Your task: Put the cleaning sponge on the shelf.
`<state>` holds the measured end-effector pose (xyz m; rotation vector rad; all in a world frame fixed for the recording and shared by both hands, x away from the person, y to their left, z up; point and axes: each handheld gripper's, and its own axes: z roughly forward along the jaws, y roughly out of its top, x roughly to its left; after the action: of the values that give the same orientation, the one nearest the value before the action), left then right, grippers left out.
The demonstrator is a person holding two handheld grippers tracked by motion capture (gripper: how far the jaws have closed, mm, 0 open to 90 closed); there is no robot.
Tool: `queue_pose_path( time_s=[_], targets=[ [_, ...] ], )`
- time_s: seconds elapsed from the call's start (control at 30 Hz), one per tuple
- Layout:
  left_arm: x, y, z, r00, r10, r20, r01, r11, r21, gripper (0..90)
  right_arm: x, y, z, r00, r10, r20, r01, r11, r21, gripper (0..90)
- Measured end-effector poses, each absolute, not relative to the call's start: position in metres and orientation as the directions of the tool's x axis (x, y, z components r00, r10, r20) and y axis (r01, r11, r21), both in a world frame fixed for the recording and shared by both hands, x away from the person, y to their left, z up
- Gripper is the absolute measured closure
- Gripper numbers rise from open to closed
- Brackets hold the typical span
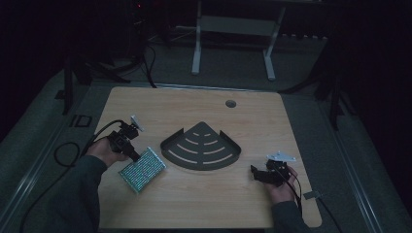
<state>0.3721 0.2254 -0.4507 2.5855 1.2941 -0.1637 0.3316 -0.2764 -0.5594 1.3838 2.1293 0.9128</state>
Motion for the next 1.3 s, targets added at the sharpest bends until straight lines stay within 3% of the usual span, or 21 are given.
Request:
queue_pose_path(
  time_s=[1.3],
  targets=[
    [0.399, 0.193, -0.404, 0.634, 0.756, -0.163, 0.766, -0.585, 0.264, 90.0, 0.332, -0.276, -0.559, -0.403, 0.915, -0.008, 0.625, 0.281, 0.728, 17.4]
  ],
)
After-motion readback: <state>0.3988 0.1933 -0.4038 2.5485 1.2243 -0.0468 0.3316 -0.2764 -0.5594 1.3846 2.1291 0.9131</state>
